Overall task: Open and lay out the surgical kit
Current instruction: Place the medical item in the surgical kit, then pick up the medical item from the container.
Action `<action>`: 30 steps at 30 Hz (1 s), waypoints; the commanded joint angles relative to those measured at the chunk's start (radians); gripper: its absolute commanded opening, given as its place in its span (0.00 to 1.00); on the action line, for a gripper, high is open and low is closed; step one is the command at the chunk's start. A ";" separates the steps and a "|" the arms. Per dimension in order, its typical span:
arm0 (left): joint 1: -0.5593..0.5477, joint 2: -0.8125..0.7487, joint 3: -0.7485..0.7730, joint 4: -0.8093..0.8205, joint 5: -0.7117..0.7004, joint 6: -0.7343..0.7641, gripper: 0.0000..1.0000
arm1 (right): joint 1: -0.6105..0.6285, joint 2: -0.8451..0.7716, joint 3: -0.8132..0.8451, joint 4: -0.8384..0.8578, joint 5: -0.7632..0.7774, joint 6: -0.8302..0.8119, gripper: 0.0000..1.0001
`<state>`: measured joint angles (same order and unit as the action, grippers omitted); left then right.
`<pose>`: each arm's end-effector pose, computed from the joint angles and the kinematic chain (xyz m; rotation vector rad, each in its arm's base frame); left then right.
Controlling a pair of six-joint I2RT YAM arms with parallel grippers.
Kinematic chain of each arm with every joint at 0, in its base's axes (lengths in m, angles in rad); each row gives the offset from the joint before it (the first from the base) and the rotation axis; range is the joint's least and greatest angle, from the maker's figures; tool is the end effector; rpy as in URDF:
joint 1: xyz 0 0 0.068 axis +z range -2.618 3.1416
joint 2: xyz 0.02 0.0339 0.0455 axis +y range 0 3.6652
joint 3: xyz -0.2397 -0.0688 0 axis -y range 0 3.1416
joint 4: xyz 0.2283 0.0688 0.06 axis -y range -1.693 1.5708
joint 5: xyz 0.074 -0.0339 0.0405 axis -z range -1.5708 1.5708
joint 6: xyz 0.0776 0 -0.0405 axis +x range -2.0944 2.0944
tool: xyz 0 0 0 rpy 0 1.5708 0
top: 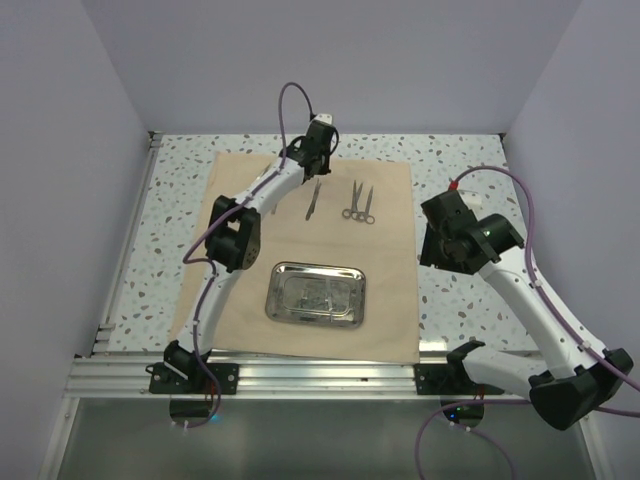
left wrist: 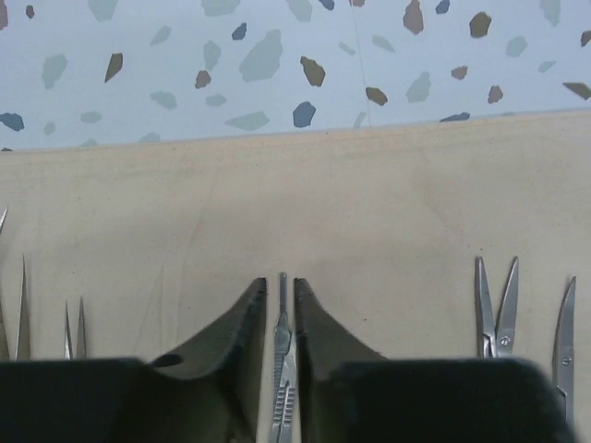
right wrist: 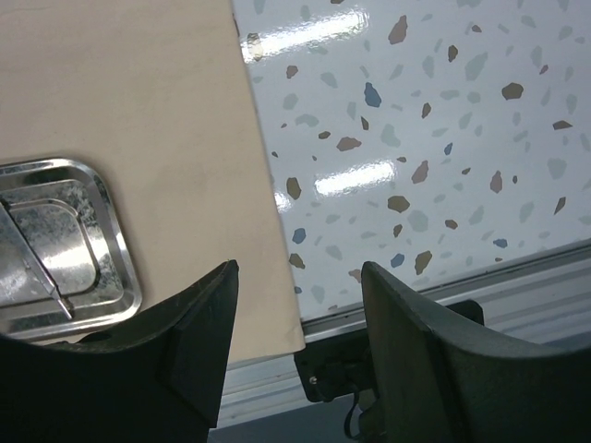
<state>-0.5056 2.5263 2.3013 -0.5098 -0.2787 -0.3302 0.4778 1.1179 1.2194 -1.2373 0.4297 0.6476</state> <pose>0.5020 -0.2535 0.1598 0.0579 2.2733 -0.1182 0.1899 0.0619 0.2808 0.3382 2.5263 -0.1698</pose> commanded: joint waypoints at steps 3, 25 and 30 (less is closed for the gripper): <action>0.013 -0.038 0.056 0.116 -0.060 0.010 0.36 | 0.001 0.011 0.026 0.010 0.020 0.032 0.59; -0.390 -0.698 -1.063 -0.105 0.056 -0.475 0.53 | 0.002 -0.145 -0.067 0.076 -0.140 -0.035 0.80; -0.462 -0.692 -1.094 -0.142 0.049 -0.576 0.55 | 0.002 -0.207 -0.081 0.032 -0.143 -0.048 0.93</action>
<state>-0.9436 1.8393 1.2076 -0.6243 -0.2169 -0.7883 0.4778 0.9394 1.1450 -1.1862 0.3012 0.6174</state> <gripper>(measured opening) 0.541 0.923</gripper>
